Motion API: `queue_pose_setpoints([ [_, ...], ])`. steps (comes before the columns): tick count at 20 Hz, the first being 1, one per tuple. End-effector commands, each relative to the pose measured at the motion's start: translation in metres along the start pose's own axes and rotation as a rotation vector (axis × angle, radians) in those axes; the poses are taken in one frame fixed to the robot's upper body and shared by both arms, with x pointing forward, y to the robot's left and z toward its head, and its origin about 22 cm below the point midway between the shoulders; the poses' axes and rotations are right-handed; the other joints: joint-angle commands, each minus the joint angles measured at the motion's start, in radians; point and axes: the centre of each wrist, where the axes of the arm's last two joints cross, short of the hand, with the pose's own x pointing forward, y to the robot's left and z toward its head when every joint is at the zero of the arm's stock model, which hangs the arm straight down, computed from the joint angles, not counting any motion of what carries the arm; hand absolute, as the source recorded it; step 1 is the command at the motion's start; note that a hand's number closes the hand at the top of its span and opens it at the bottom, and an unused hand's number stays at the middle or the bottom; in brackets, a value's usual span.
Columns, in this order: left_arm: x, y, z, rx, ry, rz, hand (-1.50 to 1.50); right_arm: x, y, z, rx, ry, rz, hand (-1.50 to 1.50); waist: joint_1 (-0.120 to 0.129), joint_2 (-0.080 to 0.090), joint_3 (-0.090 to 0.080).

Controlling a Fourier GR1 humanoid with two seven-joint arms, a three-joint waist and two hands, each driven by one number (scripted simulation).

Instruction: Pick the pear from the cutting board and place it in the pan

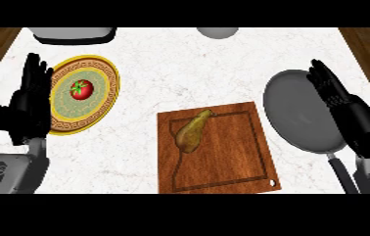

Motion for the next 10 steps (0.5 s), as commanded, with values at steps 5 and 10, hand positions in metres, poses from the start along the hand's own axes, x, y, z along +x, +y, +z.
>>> queue_pose_setpoints([
  [5,-0.014,-0.058,0.046,-0.343,-0.047,0.081,0.0,0.053,0.089,-0.038,-0.063,-0.143,-0.108,1.5,0.027,-0.026,-0.007],
  [10,-0.027,-0.072,0.07,-0.422,0.033,0.12,0.0,0.024,0.103,0.006,-0.368,0.025,0.095,-1.5,-0.023,-0.036,-0.008],
])
